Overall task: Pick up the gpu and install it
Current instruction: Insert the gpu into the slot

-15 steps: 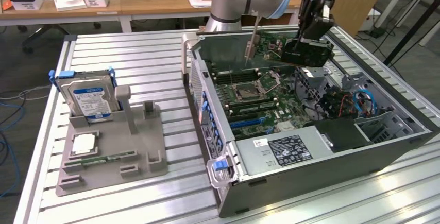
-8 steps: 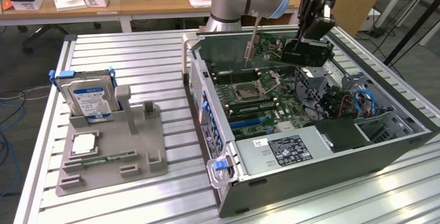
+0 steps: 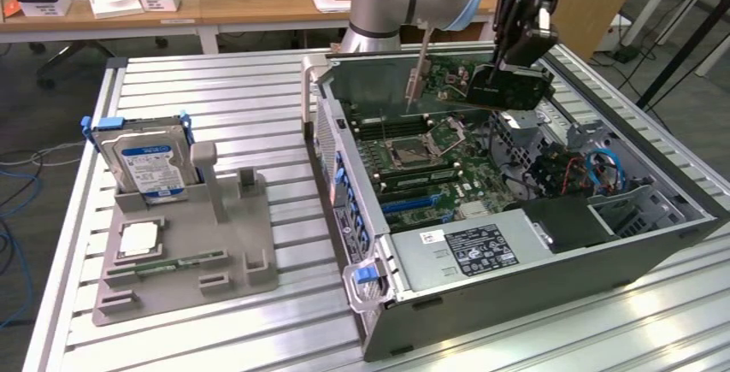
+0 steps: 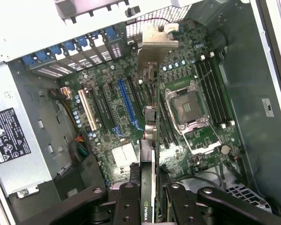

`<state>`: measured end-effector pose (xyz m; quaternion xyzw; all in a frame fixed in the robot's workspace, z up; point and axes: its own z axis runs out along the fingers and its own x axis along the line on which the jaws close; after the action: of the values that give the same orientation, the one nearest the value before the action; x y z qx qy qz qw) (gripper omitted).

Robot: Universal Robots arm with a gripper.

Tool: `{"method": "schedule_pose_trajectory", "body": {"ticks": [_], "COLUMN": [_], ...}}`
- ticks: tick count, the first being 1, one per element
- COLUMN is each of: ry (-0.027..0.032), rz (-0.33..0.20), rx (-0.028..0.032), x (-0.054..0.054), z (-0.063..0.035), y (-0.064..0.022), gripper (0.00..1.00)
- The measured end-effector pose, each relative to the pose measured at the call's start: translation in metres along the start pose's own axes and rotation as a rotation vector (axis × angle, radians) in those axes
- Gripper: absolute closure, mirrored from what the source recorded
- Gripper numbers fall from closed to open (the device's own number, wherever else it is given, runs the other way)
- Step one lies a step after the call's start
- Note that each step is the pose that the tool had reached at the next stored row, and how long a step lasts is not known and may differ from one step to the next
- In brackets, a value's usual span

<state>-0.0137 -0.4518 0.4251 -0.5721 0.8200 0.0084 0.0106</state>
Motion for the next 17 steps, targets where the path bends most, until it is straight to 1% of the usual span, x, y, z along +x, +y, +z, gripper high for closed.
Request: {"method": "schedule_pose_trajectory", "body": {"ticks": [17], "ry": [0.0002], "rz": [-0.079], "rx": [-0.0021], "x": [0.0], "z": [0.0], "y": [0.0], "gripper": [0.74]}}
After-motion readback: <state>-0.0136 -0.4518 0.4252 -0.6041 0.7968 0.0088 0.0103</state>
